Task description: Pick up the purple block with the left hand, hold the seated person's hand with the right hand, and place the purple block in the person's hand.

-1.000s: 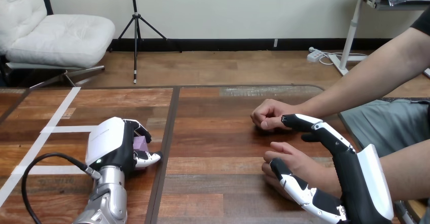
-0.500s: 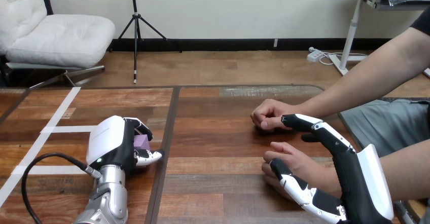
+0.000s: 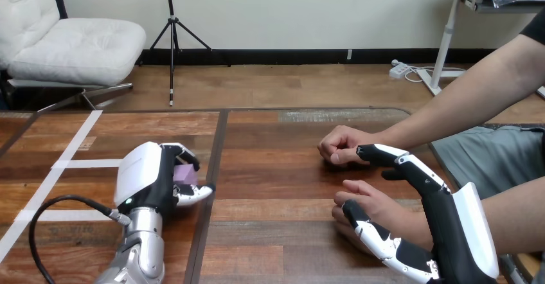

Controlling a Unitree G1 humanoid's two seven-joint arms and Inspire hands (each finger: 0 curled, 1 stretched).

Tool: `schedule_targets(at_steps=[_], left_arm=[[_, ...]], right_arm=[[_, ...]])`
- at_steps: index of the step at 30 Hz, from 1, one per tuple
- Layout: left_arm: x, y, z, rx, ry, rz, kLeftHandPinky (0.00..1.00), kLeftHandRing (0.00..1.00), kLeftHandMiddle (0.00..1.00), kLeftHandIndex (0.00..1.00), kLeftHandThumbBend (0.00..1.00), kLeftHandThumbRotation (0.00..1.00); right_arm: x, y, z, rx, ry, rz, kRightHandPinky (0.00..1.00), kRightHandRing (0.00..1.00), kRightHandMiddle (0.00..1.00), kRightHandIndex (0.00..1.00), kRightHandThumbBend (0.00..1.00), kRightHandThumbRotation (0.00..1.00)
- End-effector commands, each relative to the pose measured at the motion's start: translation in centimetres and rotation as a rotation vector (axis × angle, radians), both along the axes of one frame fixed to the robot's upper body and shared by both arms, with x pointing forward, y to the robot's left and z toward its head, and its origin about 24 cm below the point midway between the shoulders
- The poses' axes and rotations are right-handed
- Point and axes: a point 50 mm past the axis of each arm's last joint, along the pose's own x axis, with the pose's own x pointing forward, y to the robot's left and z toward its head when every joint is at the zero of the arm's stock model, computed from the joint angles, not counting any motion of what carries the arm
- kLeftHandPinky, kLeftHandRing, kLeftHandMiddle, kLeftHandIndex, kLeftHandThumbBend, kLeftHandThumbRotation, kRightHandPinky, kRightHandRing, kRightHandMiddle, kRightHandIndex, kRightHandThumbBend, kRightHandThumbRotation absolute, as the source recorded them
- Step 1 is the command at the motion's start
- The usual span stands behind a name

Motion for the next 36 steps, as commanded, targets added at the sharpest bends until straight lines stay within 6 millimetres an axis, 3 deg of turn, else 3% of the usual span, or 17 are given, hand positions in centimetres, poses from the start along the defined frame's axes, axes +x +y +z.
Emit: schedule_targets(at_steps=[1,36], left_arm=[[1.5,-0.7,2.4,-0.076,-0.124,-0.017,0.43,0.46,0.50,0.49,0.70,0.00],[1.3,-1.9,3.4,-0.215,-0.225,-0.074,0.40,0.44,0.48,0.49,0.73,0.00]], right_arm=[[0.8,0.1,1.7,-0.003,-0.102,0.017,0.70,0.76,0.76,0.74,0.51,0.31],[1.0,0.1,1.8,-0.012,-0.111,0.010,0.70,0.76,0.75,0.74,0.51,0.32]])
